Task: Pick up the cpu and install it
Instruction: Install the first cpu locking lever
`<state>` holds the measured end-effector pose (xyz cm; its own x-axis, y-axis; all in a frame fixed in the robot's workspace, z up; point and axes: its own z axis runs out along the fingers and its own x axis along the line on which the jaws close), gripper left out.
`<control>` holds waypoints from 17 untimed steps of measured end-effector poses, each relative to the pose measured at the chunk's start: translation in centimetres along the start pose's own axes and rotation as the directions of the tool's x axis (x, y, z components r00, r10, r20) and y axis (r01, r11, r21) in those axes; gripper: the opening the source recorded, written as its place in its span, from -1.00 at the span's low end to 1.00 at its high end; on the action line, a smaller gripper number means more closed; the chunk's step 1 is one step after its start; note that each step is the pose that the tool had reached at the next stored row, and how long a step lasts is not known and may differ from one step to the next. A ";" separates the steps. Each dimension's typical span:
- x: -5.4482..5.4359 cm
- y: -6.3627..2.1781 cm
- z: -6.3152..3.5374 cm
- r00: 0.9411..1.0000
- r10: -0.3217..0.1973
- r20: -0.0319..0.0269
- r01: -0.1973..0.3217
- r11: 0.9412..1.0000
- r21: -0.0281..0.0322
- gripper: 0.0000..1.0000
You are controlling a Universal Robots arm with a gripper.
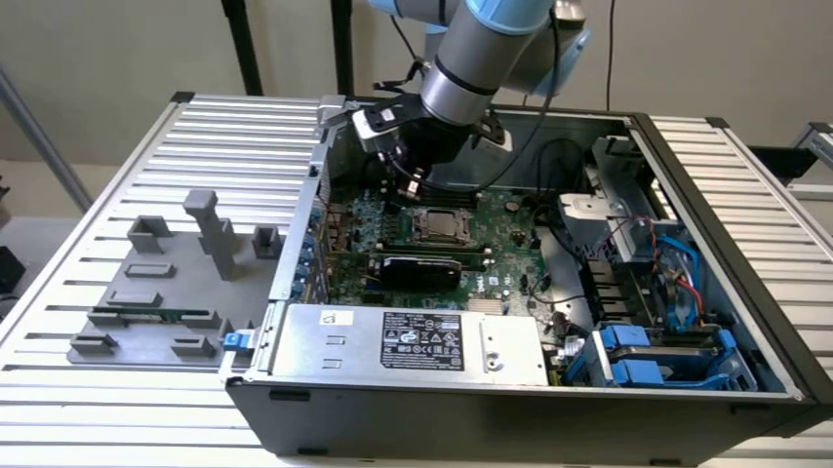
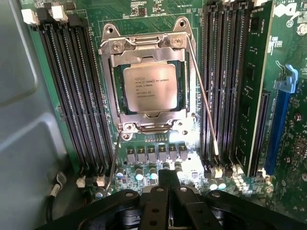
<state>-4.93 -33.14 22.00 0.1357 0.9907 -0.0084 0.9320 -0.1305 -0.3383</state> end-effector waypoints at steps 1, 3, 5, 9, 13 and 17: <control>0.0 0.00 0.00 1.000 0.011 -0.004 -0.011 1.000 0.000 -0.79; 0.0 0.00 -0.01 0.999 0.036 -0.013 -0.036 0.999 0.001 -0.79; 0.0 0.00 -0.01 0.998 0.062 -0.022 -0.062 0.998 0.001 -0.79; 0.0 0.00 -0.01 0.993 0.114 -0.041 -0.114 0.993 0.003 -0.79; 0.0 0.00 -0.01 0.984 0.170 -0.061 -0.169 0.986 0.007 -0.79; 0.0 0.00 -0.01 0.971 0.224 -0.080 -0.224 0.974 0.011 -0.79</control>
<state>-4.93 -33.13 22.01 0.3678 0.9299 -0.0086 0.8740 -0.3488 -0.3384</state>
